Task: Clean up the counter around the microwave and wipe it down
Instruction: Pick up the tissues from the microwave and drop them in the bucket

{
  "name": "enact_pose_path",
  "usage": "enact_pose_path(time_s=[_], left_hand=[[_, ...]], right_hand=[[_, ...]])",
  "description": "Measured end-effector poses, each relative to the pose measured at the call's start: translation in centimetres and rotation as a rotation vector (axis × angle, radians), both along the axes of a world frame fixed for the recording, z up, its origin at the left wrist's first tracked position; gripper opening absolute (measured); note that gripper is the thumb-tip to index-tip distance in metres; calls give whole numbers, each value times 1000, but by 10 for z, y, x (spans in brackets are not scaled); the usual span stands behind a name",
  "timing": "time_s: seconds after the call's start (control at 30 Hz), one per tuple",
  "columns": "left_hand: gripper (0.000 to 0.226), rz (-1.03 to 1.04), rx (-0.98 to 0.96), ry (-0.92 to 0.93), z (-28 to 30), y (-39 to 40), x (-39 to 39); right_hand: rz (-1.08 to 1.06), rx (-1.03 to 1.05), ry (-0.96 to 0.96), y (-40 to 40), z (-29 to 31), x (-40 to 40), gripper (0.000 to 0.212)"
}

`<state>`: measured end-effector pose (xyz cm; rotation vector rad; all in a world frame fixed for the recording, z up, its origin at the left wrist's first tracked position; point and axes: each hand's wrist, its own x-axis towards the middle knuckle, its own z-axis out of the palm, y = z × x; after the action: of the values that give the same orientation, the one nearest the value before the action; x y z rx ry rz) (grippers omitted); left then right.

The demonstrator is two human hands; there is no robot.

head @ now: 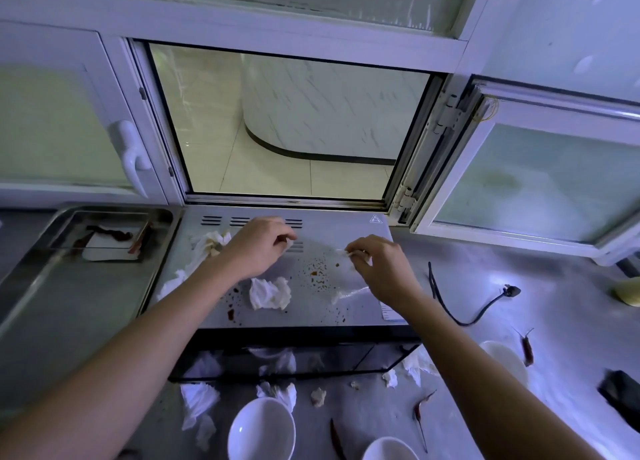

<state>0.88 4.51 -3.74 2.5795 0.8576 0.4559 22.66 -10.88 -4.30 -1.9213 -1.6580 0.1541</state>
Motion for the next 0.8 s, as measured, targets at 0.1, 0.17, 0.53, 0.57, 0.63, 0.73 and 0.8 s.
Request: enact_pose_path(time_s=[0.1,0.17,0.53,0.57,0.63,0.73,0.8], left_hand=[[20,10,13,-39,6,-17,-5],[21,24,8,-76,8,-31,-10],[22,53,47,-61,-11,-79,-44],[22,53,75,-50,-11,-81,-45],[24,39,102,-39,-12,-84,-47],[29,-10,110,15,-14,-86,-51],[37,-33,109,59,-16,-85,-54]], right_hand=[[61,-16,-1,-19,-3,-4,15],[72,-28,-19,-30,-5,-2,16],[152,-144,-175,-53,-9,-3,18],[152,-150,-184,-54,-10,-3,20],[144,-149,-198,-54,-11,-2,24],[137,-146,-221,-53,-11,-2,22],[137,-152,-239,-52,-11,-2,19]])
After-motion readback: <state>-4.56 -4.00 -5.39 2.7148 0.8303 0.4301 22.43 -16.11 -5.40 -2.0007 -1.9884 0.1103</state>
